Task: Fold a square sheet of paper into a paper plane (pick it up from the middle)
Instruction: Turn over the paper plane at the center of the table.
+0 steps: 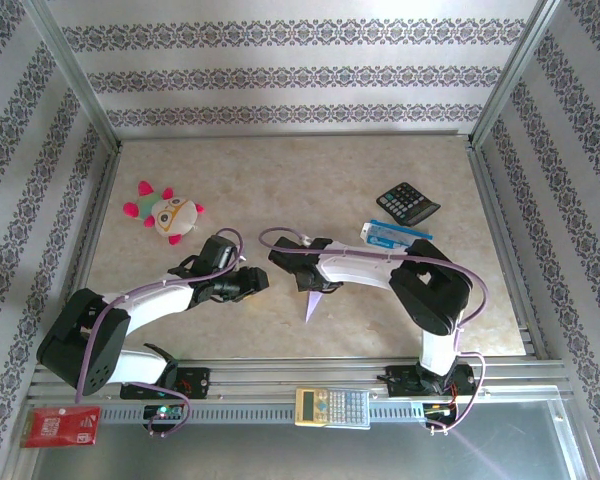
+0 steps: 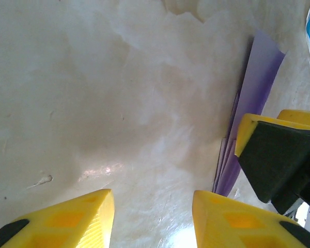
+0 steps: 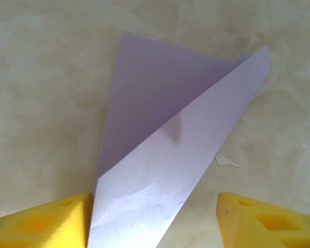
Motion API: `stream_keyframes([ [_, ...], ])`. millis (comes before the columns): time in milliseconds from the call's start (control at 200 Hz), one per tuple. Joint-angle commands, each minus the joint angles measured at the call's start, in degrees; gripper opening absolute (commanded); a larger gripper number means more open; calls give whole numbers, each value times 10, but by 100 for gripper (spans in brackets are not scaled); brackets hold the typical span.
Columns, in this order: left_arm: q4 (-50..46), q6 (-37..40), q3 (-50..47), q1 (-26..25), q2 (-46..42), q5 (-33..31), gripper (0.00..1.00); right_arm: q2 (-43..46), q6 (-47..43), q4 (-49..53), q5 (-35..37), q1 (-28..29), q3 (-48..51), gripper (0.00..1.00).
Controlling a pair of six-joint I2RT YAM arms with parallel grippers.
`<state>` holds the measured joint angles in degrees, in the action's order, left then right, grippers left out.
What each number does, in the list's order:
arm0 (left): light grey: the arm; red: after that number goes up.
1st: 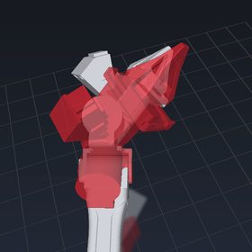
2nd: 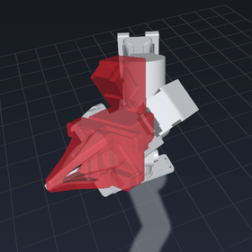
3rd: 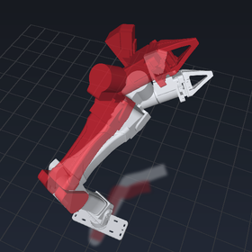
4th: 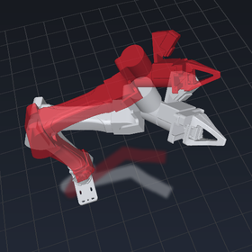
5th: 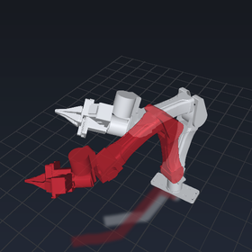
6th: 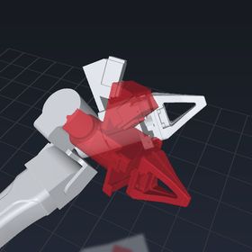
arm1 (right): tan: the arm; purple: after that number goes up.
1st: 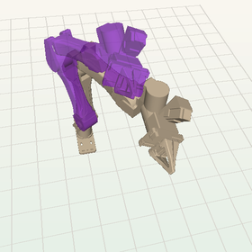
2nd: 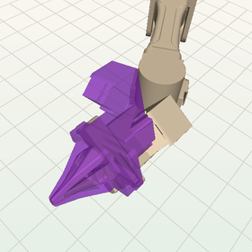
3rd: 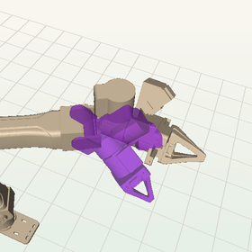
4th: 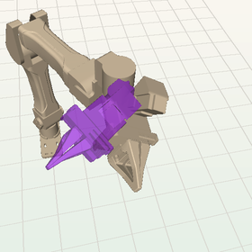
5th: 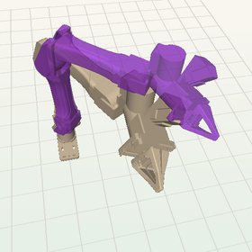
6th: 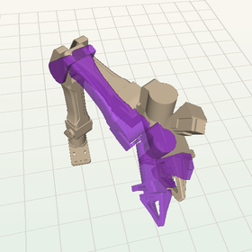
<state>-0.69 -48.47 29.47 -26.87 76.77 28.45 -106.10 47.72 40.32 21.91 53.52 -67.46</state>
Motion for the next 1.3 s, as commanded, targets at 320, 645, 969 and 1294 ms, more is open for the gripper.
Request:
stream_keyframes([
  [320,2,8,-9,7,0,13,45,38,14,21,23,-10,33,28],
  [645,-3,4,-8,9,-16,4,46,73,-5,8,32,-21,32,0],
  [969,12,-47,-34,19,-104,-31,51,199,-37,-210,-111,-27,97,0],
  [1294,57,-79,-35,-15,-100,-31,52,213,21,-431,-222,-91,259,0],
])
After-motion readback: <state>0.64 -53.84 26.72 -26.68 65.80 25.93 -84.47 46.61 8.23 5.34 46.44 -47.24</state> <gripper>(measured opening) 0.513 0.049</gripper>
